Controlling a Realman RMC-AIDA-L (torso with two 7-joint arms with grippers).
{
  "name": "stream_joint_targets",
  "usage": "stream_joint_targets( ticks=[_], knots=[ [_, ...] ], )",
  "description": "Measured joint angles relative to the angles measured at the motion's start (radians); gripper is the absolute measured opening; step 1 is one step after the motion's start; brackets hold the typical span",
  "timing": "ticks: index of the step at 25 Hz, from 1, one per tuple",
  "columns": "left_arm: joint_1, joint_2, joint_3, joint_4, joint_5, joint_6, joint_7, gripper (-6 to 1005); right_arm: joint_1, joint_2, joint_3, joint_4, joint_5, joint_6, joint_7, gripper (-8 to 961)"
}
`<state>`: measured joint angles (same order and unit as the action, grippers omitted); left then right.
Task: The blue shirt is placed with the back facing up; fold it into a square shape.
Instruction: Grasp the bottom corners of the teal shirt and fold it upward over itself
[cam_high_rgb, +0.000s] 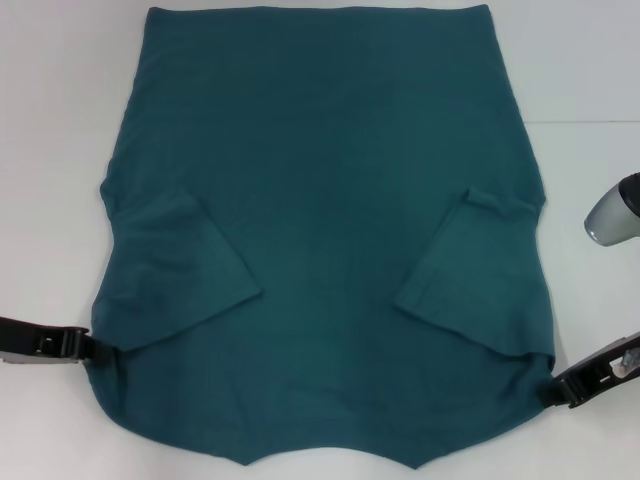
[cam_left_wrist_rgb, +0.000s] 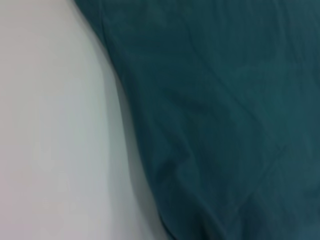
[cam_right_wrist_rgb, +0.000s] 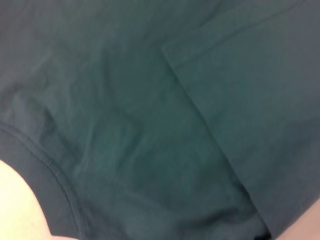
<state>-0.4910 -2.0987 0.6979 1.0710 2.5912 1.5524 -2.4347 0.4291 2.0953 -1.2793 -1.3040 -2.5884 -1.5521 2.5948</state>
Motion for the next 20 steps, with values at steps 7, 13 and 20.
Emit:
stream_joint_targets(
  ticks=[7,13,20],
  knots=[
    [0.003,0.005,-0.003,0.000,-0.007,0.020,0.004,22,0.009,-0.003,0.034,-0.006,-0.002,-0.037,-0.055,61],
    [-0.003,0.031,-0.003,0.007,0.005,0.155,0.011,23,0.063,-0.007,0.063,-0.011,-0.083,-0.178,-0.129,61],
    [-0.005,0.038,-0.007,0.012,0.070,0.280,0.001,23,0.102,-0.006,0.074,-0.015,-0.167,-0.321,-0.234,62]
  ],
)
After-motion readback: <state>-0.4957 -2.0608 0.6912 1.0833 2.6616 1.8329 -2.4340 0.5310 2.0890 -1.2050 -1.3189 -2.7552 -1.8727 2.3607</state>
